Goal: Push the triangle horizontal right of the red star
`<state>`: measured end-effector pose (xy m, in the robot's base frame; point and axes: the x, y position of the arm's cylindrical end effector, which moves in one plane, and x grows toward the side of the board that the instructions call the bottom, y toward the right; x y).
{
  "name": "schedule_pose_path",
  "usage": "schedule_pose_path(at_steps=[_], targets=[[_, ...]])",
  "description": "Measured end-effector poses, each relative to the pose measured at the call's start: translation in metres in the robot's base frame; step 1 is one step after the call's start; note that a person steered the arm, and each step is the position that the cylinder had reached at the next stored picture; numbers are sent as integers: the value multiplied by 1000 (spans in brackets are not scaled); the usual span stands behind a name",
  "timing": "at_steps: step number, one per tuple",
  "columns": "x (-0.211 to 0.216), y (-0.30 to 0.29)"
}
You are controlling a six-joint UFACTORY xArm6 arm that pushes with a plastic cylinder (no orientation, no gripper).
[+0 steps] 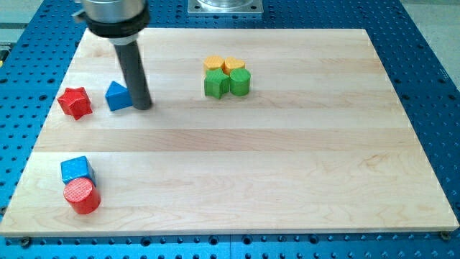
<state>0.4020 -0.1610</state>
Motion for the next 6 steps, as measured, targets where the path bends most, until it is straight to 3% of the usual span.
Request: schedule_pose_path(at_steps=[2,3,4,6], targets=[[-45,18],[-40,-21],[-10,-20],[-5,-5]])
